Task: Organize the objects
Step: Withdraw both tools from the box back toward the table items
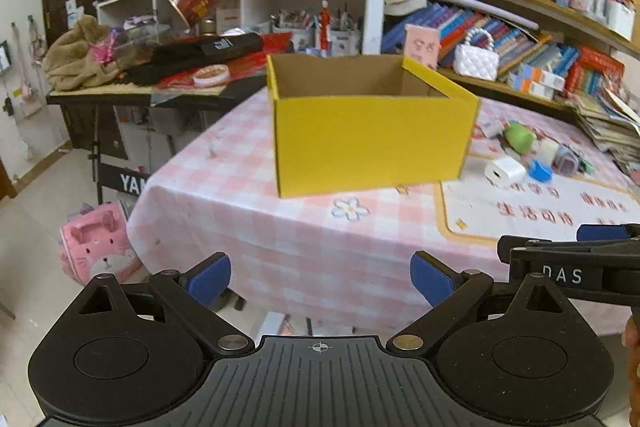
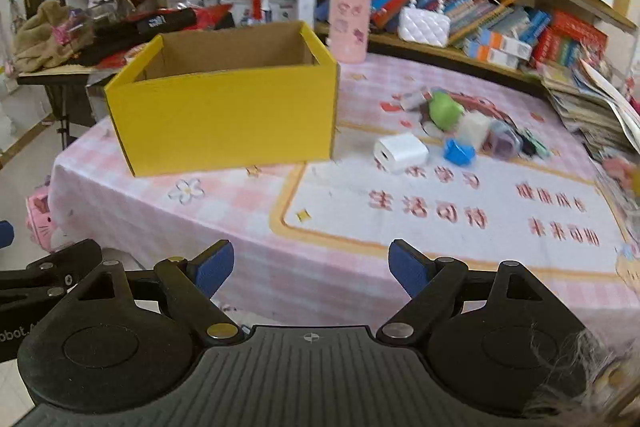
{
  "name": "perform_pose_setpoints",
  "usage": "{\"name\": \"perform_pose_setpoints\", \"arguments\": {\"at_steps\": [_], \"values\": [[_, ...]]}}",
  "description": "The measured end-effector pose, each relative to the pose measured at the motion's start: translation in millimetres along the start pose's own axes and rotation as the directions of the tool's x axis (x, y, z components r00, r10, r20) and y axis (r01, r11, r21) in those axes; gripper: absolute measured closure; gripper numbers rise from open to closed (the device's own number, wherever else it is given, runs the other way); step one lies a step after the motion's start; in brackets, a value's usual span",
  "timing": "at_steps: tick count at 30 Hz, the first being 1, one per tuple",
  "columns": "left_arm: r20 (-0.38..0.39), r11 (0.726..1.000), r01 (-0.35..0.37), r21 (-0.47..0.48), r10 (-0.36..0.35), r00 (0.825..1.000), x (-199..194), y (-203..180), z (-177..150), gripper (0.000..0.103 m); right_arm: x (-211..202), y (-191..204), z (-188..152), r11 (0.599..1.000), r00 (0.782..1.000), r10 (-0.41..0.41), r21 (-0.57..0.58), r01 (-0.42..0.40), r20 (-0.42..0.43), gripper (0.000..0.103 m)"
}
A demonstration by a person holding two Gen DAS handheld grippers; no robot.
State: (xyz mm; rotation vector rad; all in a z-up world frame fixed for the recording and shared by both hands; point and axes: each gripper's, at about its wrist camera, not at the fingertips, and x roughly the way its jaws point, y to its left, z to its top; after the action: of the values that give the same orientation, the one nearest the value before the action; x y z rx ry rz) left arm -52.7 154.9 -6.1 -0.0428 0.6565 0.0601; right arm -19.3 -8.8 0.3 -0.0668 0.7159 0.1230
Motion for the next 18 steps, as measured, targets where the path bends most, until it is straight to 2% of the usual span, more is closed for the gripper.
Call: {"name": "perform_pose_setpoints", "arguments": {"at_steps": [10, 18], "values": [[-0.048, 0.991, 0.121, 0.054, -0.118, 0.992, 6, -25, -8, 0.005, -15, -23, -25, 0.993, 0.995, -0.094, 0.061, 0.097, -0.044, 0.019], [-0.052, 0.963, 0.224, 0.152, -0.218, 0.975, 13, -63, -2, 0.005, -28, -57, -34, 0.967, 0.977, -0.204, 0.146, 0.211, -0.059, 0.019]]}}
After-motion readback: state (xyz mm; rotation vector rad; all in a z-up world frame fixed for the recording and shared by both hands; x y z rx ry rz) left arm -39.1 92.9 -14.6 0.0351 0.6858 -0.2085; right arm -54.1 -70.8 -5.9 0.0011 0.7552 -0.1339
